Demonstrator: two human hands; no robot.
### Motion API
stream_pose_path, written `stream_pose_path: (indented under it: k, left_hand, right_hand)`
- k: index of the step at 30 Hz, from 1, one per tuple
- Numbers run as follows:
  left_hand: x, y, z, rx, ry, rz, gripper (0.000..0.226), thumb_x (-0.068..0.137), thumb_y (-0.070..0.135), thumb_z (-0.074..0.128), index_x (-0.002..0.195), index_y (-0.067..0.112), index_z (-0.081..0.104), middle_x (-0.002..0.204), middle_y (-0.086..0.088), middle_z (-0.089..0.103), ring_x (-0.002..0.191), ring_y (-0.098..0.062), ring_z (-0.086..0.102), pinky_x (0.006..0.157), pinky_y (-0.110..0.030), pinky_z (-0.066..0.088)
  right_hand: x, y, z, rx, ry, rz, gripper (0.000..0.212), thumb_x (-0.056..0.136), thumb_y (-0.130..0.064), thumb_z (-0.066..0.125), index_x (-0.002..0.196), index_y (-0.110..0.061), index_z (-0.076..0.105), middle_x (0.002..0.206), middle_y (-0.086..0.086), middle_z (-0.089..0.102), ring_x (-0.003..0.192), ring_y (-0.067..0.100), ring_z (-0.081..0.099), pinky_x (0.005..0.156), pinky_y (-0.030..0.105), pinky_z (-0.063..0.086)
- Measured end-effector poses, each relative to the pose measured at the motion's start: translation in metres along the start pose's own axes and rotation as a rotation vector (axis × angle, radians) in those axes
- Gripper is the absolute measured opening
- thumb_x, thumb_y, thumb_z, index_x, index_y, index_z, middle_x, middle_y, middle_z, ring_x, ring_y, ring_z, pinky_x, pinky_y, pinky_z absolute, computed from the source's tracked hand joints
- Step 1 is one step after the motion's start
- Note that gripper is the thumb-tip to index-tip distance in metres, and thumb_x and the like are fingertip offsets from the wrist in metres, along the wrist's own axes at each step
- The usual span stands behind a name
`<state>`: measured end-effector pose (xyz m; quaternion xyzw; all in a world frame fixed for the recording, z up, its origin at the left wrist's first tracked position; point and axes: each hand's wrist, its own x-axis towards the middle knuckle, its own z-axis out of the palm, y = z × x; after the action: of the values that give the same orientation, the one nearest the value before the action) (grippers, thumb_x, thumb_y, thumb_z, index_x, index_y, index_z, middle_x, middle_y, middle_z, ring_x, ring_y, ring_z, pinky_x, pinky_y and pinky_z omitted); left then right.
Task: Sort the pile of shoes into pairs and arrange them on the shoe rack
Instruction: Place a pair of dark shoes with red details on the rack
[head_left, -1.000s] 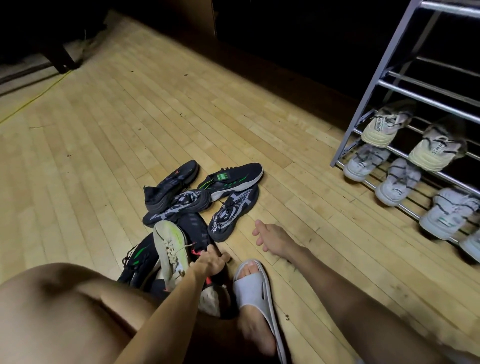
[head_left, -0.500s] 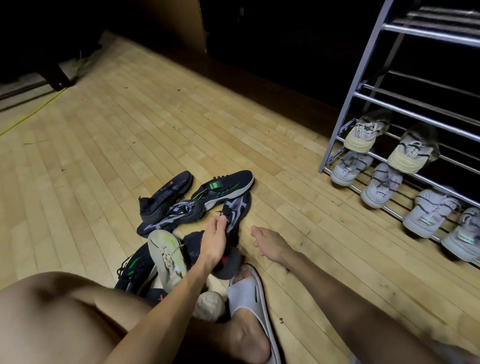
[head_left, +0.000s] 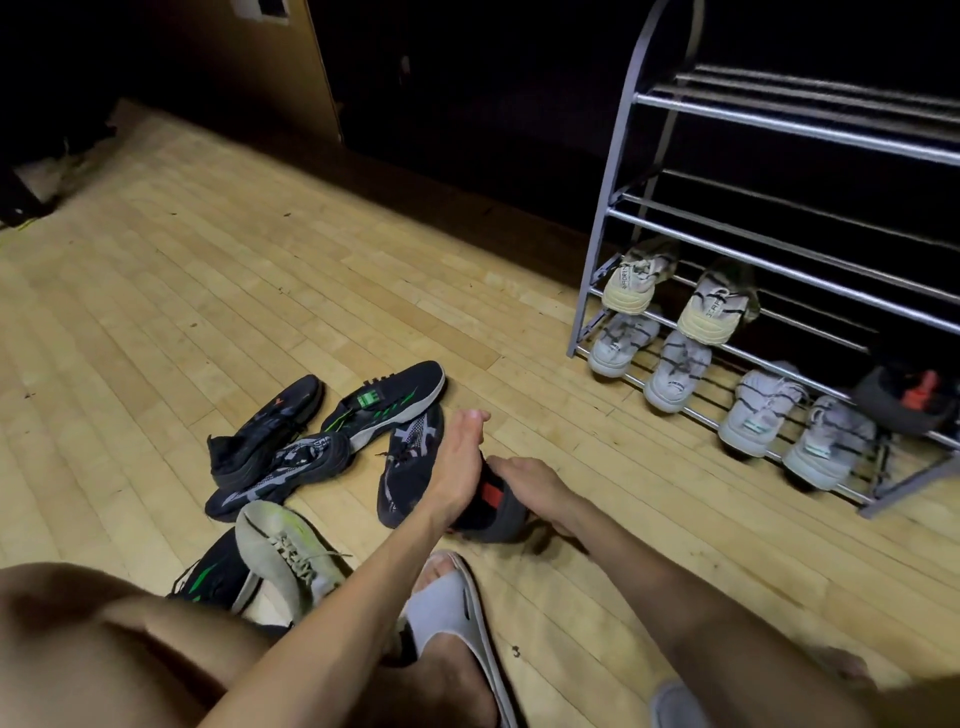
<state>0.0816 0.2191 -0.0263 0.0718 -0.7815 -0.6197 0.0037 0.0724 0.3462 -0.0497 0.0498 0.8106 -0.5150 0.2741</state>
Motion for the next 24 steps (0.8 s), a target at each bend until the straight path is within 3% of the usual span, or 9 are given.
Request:
stream_pose_path:
  k: [4,8,11,15,19,21,24]
  left_hand:
    - [0.005,0.02,0.025,0.022,-0.042,0.02,0.043,0.104,0.046,0.022,0.115,0.023,0.057,0.092,0.012,0.05,0.09,0.003,0.049,0.081,-0.016,0.037]
    - [0.012,0.041,0.052,-0.01,-0.09,0.047,0.044,0.099,0.054,0.026,0.115,0.025,0.055,0.097,0.009,0.058,0.09,-0.003,0.053,0.083,-0.023,0.043]
    - [0.018,0.049,0.075,-0.091,-0.063,0.013,0.034,0.102,0.044,0.033,0.111,0.021,0.057,0.101,0.007,0.061,0.094,-0.013,0.058,0.084,-0.029,0.046]
    - [0.023,0.048,0.108,-0.064,-0.072,-0.113,0.026,0.101,0.04,0.039,0.11,0.022,0.056,0.116,0.0,0.062,0.106,-0.016,0.056,0.092,-0.033,0.042]
    - [0.02,0.049,0.154,-0.12,-0.164,-0.268,0.04,0.099,0.031,0.05,0.133,0.011,0.05,0.136,-0.013,0.054,0.123,-0.027,0.052,0.103,-0.041,0.041]
    - [0.017,0.051,0.178,-0.188,-0.21,-0.305,0.038,0.099,0.026,0.052,0.133,0.009,0.05,0.129,-0.012,0.057,0.115,-0.024,0.056,0.095,-0.037,0.045]
    - [0.011,0.059,0.211,-0.277,-0.315,-0.318,0.017,0.099,0.019,0.05,0.112,0.012,0.058,0.105,-0.01,0.064,0.082,-0.016,0.059,0.066,-0.027,0.047]
  right_hand:
    - [-0.008,0.006,-0.024,0.137,0.125,-0.018,0.025,0.091,-0.041,0.055,0.076,-0.021,0.061,0.078,-0.005,0.063,0.074,0.012,0.056,0.065,0.028,0.04]
    - [-0.014,0.02,-0.055,0.171,0.343,-0.039,0.026,0.094,-0.036,0.054,0.101,-0.019,0.072,0.094,-0.006,0.069,0.085,0.009,0.06,0.064,0.018,0.041]
    - [-0.018,0.033,-0.088,0.231,0.491,-0.037,0.022,0.097,-0.03,0.052,0.099,-0.021,0.071,0.101,-0.004,0.069,0.094,0.015,0.06,0.066,0.015,0.041]
    - [-0.025,0.052,-0.131,0.278,0.612,-0.05,0.022,0.102,-0.028,0.043,0.102,-0.02,0.064,0.106,-0.002,0.065,0.099,0.019,0.057,0.075,0.027,0.043]
    - [-0.031,0.066,-0.155,0.347,0.719,-0.068,0.024,0.106,-0.028,0.037,0.11,-0.017,0.058,0.099,-0.001,0.062,0.09,0.018,0.055,0.069,0.028,0.04]
    - [-0.033,0.072,-0.163,0.406,0.796,-0.058,0.023,0.106,-0.029,0.035,0.108,-0.019,0.057,0.094,-0.003,0.06,0.087,0.016,0.053,0.068,0.028,0.039]
    - [-0.036,0.082,-0.175,0.468,0.867,-0.056,0.025,0.106,-0.029,0.035,0.106,-0.018,0.057,0.093,-0.002,0.06,0.085,0.017,0.054,0.07,0.028,0.043]
